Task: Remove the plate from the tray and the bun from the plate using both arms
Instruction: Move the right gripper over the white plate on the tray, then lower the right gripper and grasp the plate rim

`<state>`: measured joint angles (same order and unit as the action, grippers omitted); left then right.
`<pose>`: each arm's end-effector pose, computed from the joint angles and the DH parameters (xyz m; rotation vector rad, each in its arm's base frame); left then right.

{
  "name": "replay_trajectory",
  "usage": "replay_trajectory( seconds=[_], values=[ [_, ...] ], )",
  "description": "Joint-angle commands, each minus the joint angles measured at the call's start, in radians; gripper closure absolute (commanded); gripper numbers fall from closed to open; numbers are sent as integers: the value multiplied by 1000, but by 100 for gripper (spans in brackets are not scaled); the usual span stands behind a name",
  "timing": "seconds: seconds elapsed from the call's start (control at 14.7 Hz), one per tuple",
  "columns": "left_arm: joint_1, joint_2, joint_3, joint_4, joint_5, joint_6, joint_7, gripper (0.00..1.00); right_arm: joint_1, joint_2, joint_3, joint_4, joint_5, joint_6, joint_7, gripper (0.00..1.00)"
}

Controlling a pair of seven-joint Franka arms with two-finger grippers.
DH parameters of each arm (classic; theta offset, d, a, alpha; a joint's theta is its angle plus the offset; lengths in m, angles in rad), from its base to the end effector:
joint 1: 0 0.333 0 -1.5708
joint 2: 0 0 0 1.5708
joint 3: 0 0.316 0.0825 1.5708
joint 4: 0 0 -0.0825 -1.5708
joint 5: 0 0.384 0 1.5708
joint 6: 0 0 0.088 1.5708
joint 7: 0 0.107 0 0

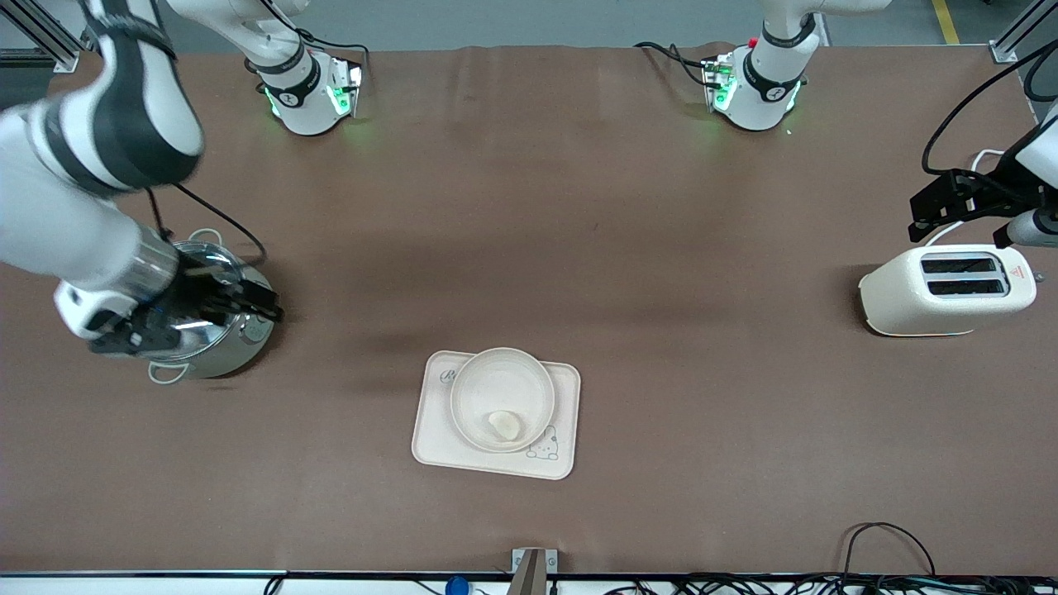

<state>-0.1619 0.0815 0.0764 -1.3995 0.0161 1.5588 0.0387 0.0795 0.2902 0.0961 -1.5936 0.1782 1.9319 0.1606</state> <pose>0.5768 -0.0499 0.6582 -3.1128 0.1930 -0.1225 0.6424 0.1199 0.4719 -2.9397 0.0716 -0.0227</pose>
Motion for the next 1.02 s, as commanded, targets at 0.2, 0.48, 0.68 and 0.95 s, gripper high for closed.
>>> replay_trajectory(
  seconds=[0.2, 0.48, 0.68, 0.95],
  values=[
    [5, 12, 3, 27, 11, -25, -2, 0, 126, 263, -6, 92, 61, 229, 152, 0],
    [66, 9, -50, 28, 8, -28, 10, 0, 181, 423, -4, 188, 84, 283, 209, 0],
    [105, 7, -90, 27, 10, -28, 12, 0, 236, 515, -4, 250, 86, 338, 325, 0],
    [153, 10, -141, 25, 8, -28, 15, 0, 276, 627, -4, 289, 87, 501, 349, 0]
  ],
)
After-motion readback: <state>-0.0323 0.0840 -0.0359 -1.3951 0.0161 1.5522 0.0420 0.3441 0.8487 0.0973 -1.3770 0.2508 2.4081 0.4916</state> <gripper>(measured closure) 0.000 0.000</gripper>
